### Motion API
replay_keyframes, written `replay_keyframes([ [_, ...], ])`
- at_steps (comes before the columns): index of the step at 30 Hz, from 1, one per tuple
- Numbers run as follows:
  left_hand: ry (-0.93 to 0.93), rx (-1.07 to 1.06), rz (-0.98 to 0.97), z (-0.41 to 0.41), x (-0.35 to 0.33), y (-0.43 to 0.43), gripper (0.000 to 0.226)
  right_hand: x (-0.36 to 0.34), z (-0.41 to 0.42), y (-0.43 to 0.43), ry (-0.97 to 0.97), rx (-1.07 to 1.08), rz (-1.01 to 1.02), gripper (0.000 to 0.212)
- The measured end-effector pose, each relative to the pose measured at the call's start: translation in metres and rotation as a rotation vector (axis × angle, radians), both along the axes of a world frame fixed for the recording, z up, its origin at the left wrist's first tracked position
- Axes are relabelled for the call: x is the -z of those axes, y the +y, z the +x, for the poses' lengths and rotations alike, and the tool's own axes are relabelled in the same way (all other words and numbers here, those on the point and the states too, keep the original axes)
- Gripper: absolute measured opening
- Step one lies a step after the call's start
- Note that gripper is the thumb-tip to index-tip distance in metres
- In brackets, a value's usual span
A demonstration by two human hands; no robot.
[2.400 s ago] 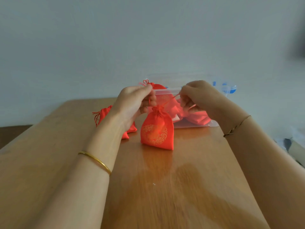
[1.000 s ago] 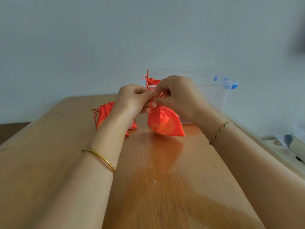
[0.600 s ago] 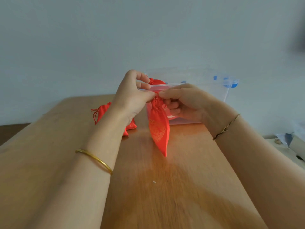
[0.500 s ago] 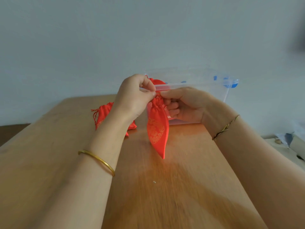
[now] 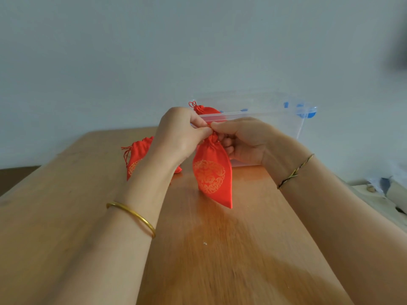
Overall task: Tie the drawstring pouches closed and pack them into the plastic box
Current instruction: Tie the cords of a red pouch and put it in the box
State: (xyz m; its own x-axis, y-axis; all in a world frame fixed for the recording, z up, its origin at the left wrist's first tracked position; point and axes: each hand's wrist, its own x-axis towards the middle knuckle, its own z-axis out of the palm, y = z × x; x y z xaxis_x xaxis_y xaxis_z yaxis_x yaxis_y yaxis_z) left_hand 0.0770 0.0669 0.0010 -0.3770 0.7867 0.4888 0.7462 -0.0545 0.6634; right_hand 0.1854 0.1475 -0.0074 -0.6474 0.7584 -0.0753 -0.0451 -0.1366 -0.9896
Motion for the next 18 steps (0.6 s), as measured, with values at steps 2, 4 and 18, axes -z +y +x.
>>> replay_keyframes([
  [2, 0.036, -0.022, 0.001, -0.004, 0.000, 0.001, 0.005, 0.001, 0.001, 0.000, -0.024, 0.027, 0.118, 0.025],
  [4, 0.037, -0.034, 0.032, -0.012, 0.000, 0.001, 0.006, 0.000, 0.007, 0.004, -0.113, 0.120, 0.338, 0.024],
  [18, -0.175, -0.112, 0.090, -0.031, 0.001, 0.004, 0.010, -0.001, 0.005, -0.024, -0.567, 0.011, 0.805, 0.053],
])
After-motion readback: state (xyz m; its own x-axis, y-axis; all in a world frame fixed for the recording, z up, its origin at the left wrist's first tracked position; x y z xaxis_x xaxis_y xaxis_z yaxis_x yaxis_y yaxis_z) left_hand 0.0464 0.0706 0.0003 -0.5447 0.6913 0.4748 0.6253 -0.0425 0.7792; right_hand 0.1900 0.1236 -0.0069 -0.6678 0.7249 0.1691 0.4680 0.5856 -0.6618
